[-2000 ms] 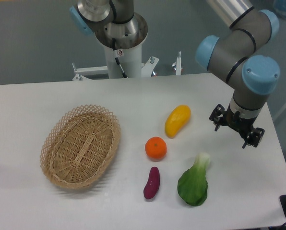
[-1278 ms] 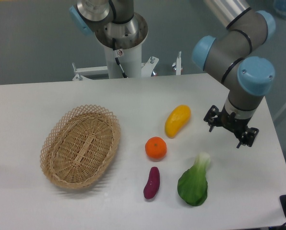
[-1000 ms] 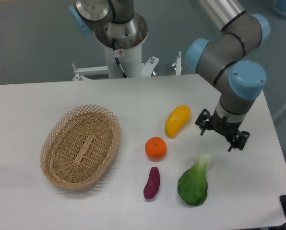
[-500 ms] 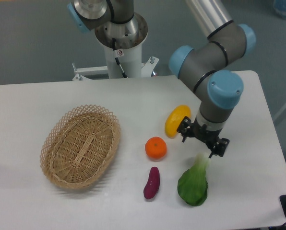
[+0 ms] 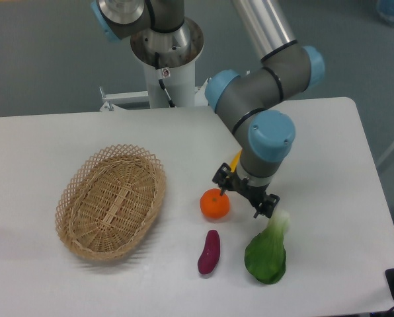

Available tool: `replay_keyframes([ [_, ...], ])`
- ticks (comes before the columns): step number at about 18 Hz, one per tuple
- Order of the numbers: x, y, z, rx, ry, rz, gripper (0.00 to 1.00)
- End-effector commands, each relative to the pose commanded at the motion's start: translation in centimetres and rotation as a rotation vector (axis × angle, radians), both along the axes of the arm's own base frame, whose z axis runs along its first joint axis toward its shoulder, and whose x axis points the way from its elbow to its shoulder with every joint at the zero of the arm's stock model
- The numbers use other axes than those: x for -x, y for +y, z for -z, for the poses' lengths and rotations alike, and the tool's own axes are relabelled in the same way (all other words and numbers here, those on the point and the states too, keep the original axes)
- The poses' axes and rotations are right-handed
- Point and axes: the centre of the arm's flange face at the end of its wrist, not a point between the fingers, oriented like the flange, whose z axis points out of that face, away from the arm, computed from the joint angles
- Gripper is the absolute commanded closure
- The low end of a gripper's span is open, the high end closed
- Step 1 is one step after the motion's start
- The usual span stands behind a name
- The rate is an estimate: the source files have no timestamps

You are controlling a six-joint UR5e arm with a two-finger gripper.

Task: Pick up the orange from the table
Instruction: 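Lower the gripper over the orange and close on it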

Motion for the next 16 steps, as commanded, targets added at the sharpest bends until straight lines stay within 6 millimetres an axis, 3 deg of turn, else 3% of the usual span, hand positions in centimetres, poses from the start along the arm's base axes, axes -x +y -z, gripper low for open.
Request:
replay_keyframes([
  [2,-1.7,-0.3,1.6,0.026,-0.024,0.011,0.00],
  [6,-2.9,0.1,2.7,0.072,-0.012,0.035,0.00],
  [12,-3.1,0.1,3.4,0.099,0.017,0.049,0.00],
  [16,-3.9,1.0,5.3,0.123,0.085,0.079,0.00],
])
